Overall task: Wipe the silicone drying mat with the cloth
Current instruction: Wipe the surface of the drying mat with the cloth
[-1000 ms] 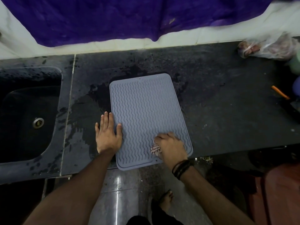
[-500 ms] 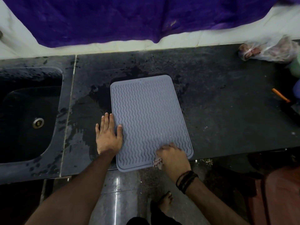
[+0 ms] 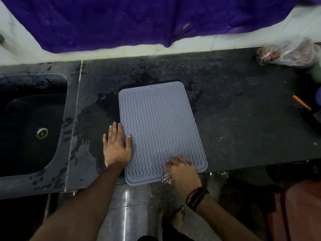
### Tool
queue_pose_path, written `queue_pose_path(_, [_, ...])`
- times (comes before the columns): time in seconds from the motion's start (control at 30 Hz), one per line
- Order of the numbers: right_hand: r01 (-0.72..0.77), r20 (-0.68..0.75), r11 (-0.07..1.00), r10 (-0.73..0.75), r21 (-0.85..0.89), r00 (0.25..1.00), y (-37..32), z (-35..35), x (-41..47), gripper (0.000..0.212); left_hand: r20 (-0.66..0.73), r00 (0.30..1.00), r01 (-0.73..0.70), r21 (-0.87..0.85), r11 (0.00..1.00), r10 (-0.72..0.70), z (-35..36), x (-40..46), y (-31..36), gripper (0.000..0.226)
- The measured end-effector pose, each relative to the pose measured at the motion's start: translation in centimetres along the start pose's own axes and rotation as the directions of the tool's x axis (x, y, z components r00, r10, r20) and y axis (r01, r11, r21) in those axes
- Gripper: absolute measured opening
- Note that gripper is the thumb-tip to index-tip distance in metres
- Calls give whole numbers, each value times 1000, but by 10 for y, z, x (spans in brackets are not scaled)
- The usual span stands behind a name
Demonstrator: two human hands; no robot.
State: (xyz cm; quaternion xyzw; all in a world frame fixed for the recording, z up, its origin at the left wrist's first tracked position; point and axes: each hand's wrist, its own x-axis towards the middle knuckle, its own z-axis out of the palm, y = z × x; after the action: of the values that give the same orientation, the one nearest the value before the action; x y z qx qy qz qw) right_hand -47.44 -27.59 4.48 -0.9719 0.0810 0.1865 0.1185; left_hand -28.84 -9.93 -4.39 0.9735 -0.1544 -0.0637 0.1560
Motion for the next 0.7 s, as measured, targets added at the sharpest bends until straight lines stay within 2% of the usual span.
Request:
queue_pose_path(0.13, [6,29,1000,-7,24,1000,1,-2,-10,32,1,1000,7,-6,1000,-7,-1,0,1,74])
queue_pose_path(0.33, [-29,-135,995,41,93,990,9,-24,11,33,0,1000,2,1,1000,-2,-2,0,2,73])
queue_pose_path(0.53, [-42,-43,999,40,-30,998,4,-15,14,31,2,1000,3,8,1000,-3,-2,0,3,72])
queue_pose_path(0.7, [-5,10,1000,5,-28,1000,7,-5,-4,34,4,1000,10,4,1000,-10,-2,-1,2,73])
